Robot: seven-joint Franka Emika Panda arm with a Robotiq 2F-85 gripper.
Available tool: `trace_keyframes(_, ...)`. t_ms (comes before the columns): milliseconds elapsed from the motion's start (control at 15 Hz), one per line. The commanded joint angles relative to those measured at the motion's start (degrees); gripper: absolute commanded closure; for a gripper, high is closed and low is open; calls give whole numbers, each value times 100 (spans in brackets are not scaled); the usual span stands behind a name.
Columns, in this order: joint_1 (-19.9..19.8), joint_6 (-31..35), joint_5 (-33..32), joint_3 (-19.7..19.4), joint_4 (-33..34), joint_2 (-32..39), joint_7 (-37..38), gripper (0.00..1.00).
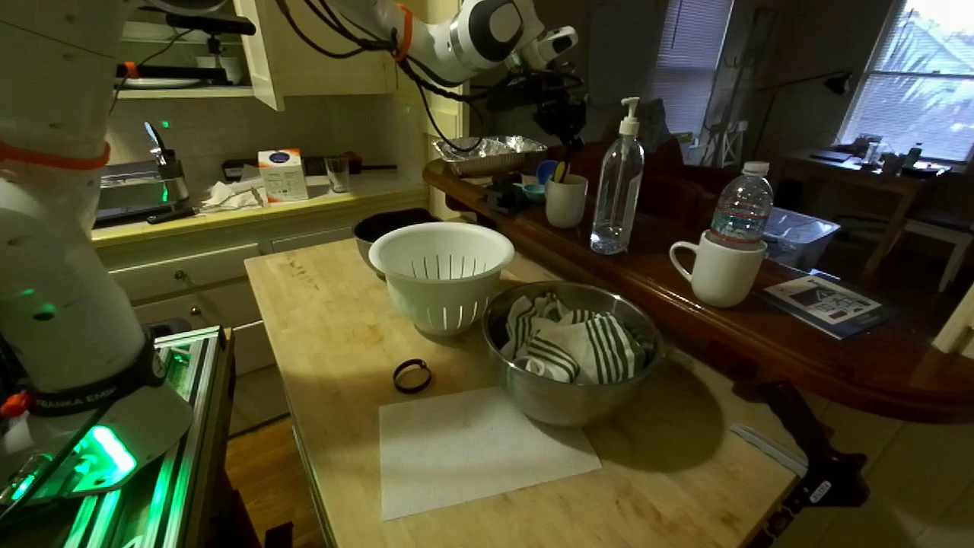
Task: Put the screwdriver in the left cup
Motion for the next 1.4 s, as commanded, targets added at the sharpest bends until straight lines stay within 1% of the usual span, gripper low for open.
trace_keyframes(0,162,-106,-298,-217,139,78,395,94)
trace_keyframes(200,285,-163,-670,-389,253,194,746,94)
trace_keyframes(333,313,-149,-779,-423,319,282,866,94)
trace_keyframes(667,316,-105,-633,-350,722,625,709,94)
trace_keyframes(1333,326,-126,-448,-322,525,663,714,94)
